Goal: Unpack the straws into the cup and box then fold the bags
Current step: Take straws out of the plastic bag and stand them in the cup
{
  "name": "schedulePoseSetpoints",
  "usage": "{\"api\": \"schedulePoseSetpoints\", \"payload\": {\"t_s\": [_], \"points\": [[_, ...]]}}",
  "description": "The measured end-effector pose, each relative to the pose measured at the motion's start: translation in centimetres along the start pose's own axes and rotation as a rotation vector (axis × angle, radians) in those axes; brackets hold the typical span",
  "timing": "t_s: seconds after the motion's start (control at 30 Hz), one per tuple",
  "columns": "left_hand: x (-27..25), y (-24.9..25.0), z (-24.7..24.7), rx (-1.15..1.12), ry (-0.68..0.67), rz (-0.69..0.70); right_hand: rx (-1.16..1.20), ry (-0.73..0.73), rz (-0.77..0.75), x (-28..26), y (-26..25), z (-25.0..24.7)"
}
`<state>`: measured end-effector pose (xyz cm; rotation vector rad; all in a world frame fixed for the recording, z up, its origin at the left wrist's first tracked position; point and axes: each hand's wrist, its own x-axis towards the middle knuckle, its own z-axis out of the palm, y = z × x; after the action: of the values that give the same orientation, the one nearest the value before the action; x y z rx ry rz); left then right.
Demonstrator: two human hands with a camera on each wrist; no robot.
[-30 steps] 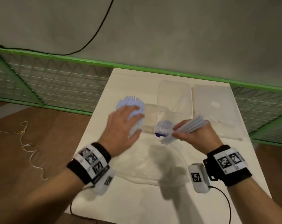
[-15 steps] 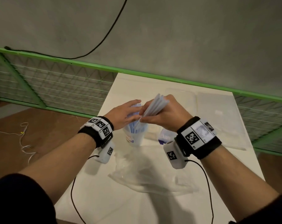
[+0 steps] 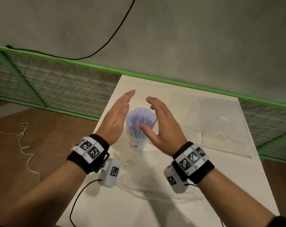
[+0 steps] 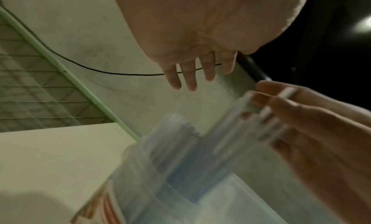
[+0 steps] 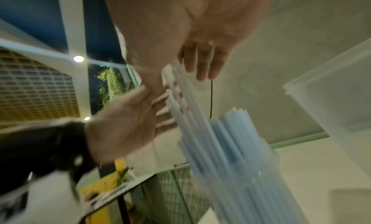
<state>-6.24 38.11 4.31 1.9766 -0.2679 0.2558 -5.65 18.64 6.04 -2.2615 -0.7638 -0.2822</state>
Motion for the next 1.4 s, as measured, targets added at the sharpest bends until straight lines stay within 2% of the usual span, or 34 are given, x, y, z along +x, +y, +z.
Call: {"api": "schedulePoseSetpoints", "payload": {"t_s": [0.1, 0.17, 0.23, 0.3, 0.4, 0.5, 0.6, 0.7, 0.87, 1.07, 1.2, 1.4], "points": [[-1.0, 0.4, 1.9, 0.054, -0.119, 0.044, -0.096, -0.048, -0.049, -1.6, -0.1, 1.9], [-1.4, -0.5, 3.1, 0.121, -0.167, 0.021, -0.137, -0.113, -0.015, -2.2, 0.7, 3.2], [-1.3, -1.1, 3.7, 0.186, -0.159, 0.013, -0.161, -0.118, 0.004, -2.3, 1.7, 3.9], [-1.1, -1.0, 3.8, 0.258, -0.154, 0.014, -0.066, -0.094, 0.016, -1.9, 2.1, 4.2], [-0.6, -0.5, 3.3, 0.246, -0.131, 0.005, 0.101, 0.072, 0.071, -1.3, 2.2, 3.6], [-0.8, -0.2, 2.2, 0.215, -0.072, -0.077, 0.046, 0.191, 0.082, -0.9, 2.6, 2.6], [-1.6, -0.4, 2.2, 0.193, -0.123, -0.127, 0.102, 0.202, 0.094, -1.0, 2.9, 2.6], [-1.9, -1.3, 3.4, 0.131, -0.124, -0.151, 0.161, 0.212, 0.043, -1.3, 2.7, 3.6], [-1.8, -2.7, 5.2, 0.207, -0.063, -0.121, -0.049, 0.234, -0.081, -2.1, 3.0, 5.0], [-2.2, -3.0, 5.9, 0.141, -0.011, -0.106, -0.010, 0.220, -0.009, -3.5, 3.3, 5.8], [-2.2, -3.6, 6.0, 0.135, 0.014, -0.086, -0.047, 0.196, -0.038, -3.0, 3.0, 5.3], [-2.0, -2.9, 5.7, 0.202, -0.031, -0.052, -0.045, 0.236, -0.040, -2.8, 2.8, 4.0]]}}
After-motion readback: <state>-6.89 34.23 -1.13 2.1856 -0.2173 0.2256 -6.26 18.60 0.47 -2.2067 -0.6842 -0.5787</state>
